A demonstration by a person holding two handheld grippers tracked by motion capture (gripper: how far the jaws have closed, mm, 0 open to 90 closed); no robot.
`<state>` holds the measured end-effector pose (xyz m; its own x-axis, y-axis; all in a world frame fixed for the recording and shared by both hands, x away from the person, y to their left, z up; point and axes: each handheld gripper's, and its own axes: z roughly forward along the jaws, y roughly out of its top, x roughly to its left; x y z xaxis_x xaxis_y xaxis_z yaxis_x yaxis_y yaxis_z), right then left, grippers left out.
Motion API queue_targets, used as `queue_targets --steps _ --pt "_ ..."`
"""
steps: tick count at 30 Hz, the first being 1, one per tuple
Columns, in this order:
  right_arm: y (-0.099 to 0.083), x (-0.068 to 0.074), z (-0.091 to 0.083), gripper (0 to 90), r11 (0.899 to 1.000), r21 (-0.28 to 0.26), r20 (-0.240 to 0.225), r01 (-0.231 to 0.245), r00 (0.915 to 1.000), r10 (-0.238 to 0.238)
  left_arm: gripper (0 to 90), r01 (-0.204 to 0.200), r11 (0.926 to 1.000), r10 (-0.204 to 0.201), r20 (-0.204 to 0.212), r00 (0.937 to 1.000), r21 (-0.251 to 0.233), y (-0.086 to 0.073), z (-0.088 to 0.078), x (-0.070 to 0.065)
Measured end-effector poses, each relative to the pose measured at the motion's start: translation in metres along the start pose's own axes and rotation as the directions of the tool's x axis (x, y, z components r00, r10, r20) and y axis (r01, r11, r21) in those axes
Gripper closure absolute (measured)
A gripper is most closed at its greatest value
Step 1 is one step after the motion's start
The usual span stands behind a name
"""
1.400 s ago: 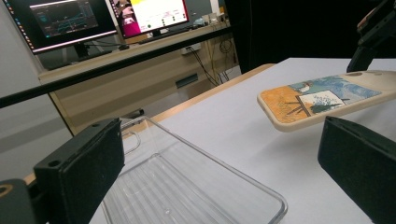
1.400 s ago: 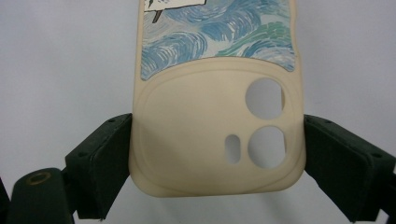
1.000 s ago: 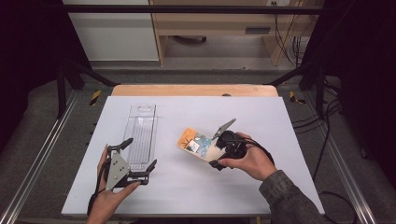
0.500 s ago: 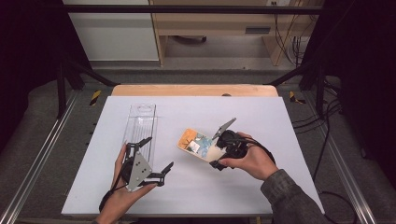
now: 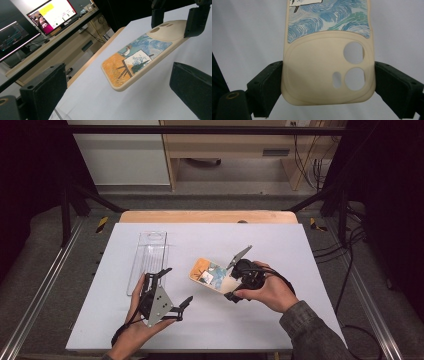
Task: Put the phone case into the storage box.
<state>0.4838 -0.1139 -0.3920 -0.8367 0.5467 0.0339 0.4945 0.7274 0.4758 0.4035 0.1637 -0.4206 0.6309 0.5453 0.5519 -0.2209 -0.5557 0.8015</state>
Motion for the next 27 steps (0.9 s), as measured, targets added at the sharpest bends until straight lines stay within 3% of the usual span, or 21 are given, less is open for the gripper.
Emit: queue_targets --steps 14,27 --pt "0.004 0.001 -0.007 12.9 1.0 0.007 0.001 0.011 0.9999 -0.011 2.6 -0.091 0.9953 0.09 0.032 0.9954 0.035 0.004 0.012 -0.012" --pt "0.004 0.0 -0.009 12.8 1.0 0.008 -0.006 0.004 1.0 -0.004 3.6 -0.155 0.9858 0.153 0.025 0.9878 0.066 0.008 0.022 -0.014"
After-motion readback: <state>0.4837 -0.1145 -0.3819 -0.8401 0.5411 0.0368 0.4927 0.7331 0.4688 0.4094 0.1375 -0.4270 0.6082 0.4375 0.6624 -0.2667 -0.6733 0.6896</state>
